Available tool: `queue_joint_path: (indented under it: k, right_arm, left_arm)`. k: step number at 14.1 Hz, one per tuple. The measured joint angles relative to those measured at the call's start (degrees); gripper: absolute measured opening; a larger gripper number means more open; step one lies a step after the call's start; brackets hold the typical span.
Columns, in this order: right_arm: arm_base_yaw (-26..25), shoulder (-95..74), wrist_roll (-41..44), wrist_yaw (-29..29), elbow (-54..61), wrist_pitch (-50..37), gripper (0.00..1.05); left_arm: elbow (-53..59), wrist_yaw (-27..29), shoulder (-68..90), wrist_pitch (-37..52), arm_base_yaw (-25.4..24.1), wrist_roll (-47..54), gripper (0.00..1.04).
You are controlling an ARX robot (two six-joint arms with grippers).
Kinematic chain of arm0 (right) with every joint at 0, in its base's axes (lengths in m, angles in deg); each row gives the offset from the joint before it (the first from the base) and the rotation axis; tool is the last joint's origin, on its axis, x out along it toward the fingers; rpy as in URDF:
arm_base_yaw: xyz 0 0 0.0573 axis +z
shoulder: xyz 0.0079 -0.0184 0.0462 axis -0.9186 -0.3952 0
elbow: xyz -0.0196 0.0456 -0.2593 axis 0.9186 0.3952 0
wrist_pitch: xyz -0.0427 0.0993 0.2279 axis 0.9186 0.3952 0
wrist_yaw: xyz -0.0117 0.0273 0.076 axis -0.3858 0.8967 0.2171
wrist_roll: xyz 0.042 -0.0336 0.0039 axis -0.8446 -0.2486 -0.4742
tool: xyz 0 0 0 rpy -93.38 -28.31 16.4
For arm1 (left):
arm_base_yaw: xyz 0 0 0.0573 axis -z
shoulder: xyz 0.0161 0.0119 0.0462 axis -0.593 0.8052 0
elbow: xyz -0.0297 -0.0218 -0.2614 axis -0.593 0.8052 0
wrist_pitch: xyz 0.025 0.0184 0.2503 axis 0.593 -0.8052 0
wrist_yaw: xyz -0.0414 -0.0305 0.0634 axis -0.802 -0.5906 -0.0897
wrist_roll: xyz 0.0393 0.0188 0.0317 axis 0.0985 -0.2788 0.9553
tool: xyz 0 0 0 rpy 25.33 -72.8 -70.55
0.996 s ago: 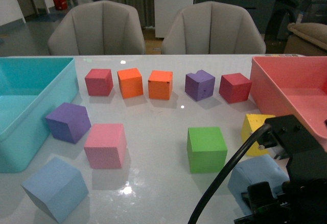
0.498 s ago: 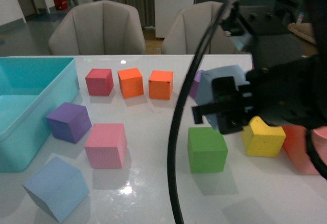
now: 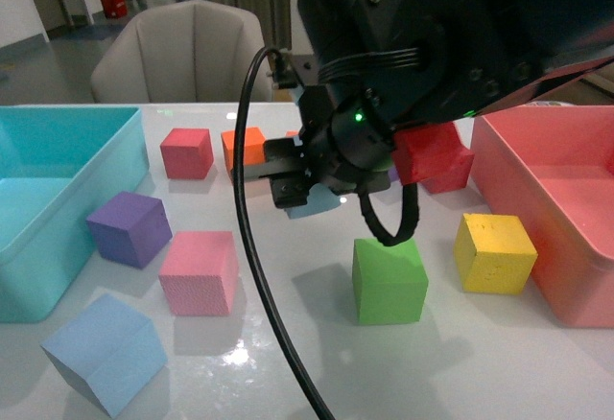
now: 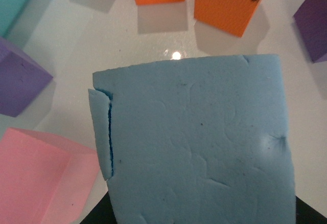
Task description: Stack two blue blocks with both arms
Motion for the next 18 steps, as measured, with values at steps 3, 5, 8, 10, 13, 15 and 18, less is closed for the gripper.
queue_joint_path:
  k: [3, 5, 8, 10, 13, 15, 18]
  right_arm:
    - [0.92, -8.63, -1.77, 0.7, -9.2, 5.07, 0.42]
    - [0.2, -13.49, -7.21, 0.7, -15.28, 10.19, 0.42]
    - [-0.68, -16.61, -11.72, -1.01, -20.24, 13.07, 0.42]
    - [-0.85, -18.03, -12.87, -1.7, -22.69, 14.51, 0.42]
    - [-0.07, -19.02, -14.01, -2.08, -24.09, 15.82, 0.42]
    - [0.31, -19.04, -14.1, -2.12, -24.44, 15.61, 0.49]
    - [0.26, -18.99, -14.86, -0.79, -24.46, 15.37, 0.96]
  left_arm:
    - [0.0, 0.02, 0.0, 0.0, 0.0, 0.0, 0.98]
    - [0.0, 0.0, 0.0, 0.02, 0.0, 0.0, 0.98]
    - [0.0, 0.0, 0.0, 0.0, 0.0, 0.0, 0.98]
    - [0.0, 0.02, 0.0, 0.02, 0.0, 0.0, 0.98]
    - [0.0, 0.02, 0.0, 0.04, 0.0, 0.0, 0.98]
    - [0.0, 0.02, 0.0, 0.02, 0.0, 0.0, 0.98]
    - [0.0, 0.02, 0.0, 0.02, 0.0, 0.0, 0.98]
